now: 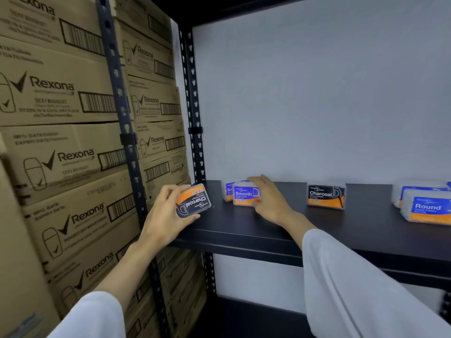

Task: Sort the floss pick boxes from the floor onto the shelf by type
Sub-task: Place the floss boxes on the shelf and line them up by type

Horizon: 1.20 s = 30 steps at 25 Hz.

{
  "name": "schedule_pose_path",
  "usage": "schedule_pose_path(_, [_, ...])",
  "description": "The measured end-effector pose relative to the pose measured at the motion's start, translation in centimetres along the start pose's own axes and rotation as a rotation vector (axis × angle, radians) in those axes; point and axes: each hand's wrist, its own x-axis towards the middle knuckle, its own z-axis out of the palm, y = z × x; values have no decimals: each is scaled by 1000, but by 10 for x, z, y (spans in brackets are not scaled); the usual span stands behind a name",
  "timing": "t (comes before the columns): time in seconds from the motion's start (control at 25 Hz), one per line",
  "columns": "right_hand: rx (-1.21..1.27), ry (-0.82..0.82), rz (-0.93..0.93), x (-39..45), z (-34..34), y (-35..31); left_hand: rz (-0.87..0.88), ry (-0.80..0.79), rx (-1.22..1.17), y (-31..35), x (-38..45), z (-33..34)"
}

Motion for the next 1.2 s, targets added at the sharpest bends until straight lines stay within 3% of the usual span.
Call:
schedule_pose_path(0.16, [228, 217, 64, -23, -29, -14, 34, -15, -124, 35, 2, 12])
schedule_pose_path(0.28, [513, -51, 235, -42, -61, -24, 76, 29, -248, 84, 5, 34])
schedule_pose_path(0.4, [619, -245, 307, -60, -85, -22, 65, 24, -307, 133, 4, 59])
schedule_pose_path(0.56, [699, -102, 380, -74, -111, 1, 52, -100, -396, 157, 4, 81])
schedule_pose_path(0.68, [637, 108, 439, -79, -132, 24, 57, -146, -368, 156, 8, 89])
schedule_pose_path(0.8, [407, 215, 453, -91, -165, 38, 82, -208, -363, 158, 12, 100])
schedule_pose_path(0.96, [89, 36, 415, -108, -184, 60, 105, -351, -417, 165, 10, 125])
schedule_pose_path(1.2, [165, 88, 347, -130, -186, 75, 176, -392, -444, 186, 16, 144])
